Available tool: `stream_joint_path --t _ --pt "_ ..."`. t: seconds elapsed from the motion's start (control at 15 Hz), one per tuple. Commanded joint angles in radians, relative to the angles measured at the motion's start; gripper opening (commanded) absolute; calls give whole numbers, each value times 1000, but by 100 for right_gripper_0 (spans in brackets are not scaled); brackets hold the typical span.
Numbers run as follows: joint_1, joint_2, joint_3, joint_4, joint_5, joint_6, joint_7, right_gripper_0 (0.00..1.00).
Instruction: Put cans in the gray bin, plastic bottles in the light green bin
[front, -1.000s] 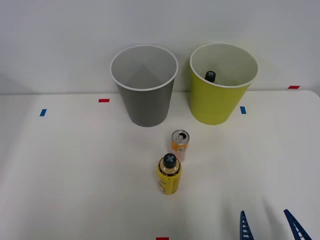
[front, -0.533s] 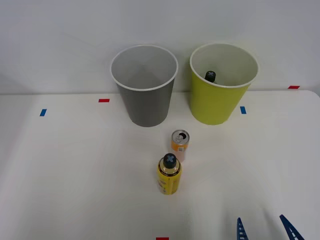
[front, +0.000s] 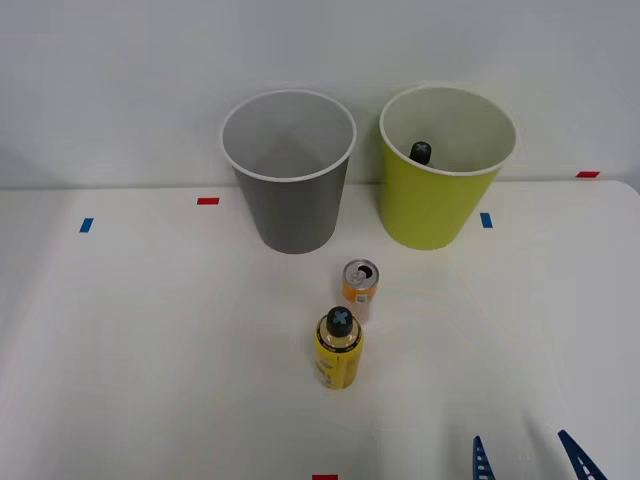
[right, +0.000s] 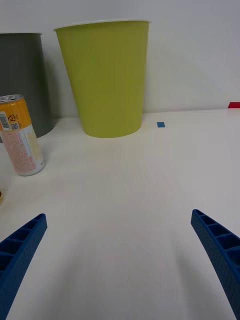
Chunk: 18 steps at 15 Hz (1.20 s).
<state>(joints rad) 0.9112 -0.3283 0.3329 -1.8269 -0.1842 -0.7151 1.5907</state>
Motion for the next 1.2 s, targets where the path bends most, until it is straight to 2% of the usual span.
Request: stream_joint_path --t 0.07,1.2 --pt "0 0 0 0 0 0 0 100" --pt "0 0 0 0 0 0 0 100"
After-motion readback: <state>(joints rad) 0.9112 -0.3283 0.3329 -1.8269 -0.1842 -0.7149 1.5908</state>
